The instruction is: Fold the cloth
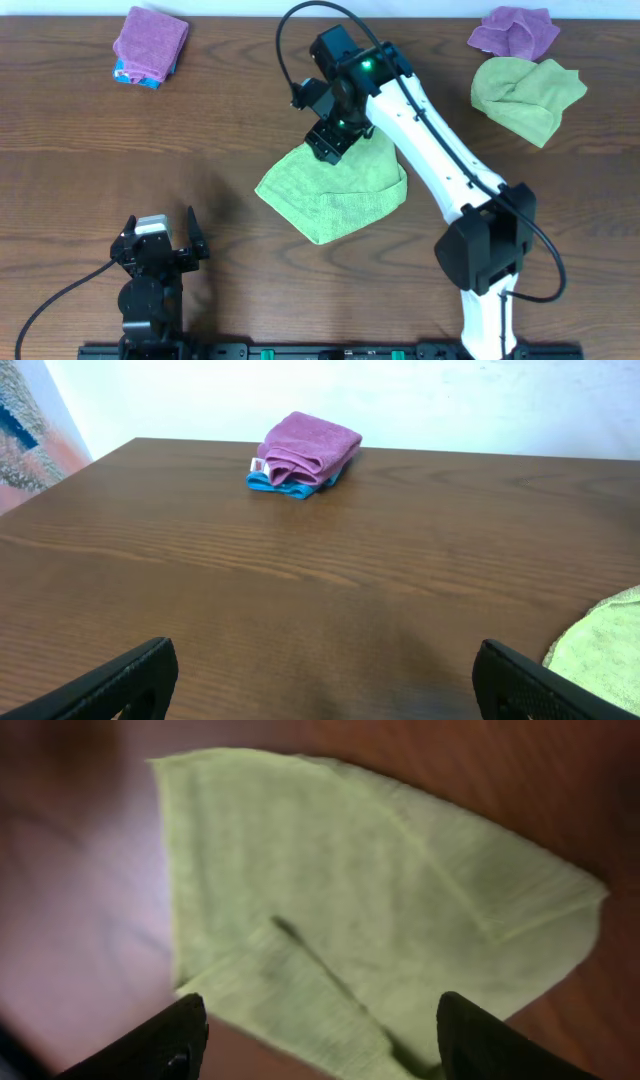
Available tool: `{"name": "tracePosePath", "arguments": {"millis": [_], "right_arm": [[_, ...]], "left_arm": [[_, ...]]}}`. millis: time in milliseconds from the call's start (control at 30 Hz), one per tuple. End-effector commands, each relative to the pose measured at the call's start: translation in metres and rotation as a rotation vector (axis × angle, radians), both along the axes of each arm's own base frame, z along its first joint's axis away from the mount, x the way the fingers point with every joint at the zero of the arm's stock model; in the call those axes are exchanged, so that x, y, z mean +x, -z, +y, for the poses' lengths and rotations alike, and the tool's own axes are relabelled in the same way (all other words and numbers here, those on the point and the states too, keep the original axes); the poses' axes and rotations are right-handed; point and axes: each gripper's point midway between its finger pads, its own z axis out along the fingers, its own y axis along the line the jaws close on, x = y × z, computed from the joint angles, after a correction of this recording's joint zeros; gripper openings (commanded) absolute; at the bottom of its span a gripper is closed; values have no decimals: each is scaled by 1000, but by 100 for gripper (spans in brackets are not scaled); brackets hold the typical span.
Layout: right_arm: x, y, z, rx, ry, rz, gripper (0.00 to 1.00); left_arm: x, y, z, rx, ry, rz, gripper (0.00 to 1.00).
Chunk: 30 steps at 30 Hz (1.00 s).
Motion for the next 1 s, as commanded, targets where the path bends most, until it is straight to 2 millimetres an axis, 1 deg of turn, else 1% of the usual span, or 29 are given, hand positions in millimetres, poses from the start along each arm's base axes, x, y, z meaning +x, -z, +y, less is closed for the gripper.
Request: {"name": "tracePosePath", "arguments": {"millis": [0,133,200,267,300,367,500,600,700,833,967], "right_arm": [[12,33,-18,-42,58,21,71],[25,58,-33,-44,119,17,66],[29,73,-42,-52,140,29,57],[30,84,-49,-62,156,49,41],[32,91,-52,-69,167,62,39],[34,100,-57,-75,187,78,39],[39,112,-64,-79,212,88,48],[44,122,-69,-86,224,90,49],[51,124,-70,-77,232,72,49],[64,123,-68,-54,238,28,51],[66,129,-68,-54,240,27,51]], "left_arm": [[-1,14,4,17,-20,33,95],[-1,14,4,17,-20,33,95],[-1,14,4,17,-20,33,95],[-1,14,4,17,-20,33,95],[-1,14,4,17,-20,33,95],[-1,14,4,17,-20,33,95],[-1,14,4,17,-20,33,95],[-1,14,4,17,-20,33,95],[-1,14,4,17,-20,33,95],[-1,14,4,17,-20,33,95],[-1,14,4,17,-20,33,95]]}}
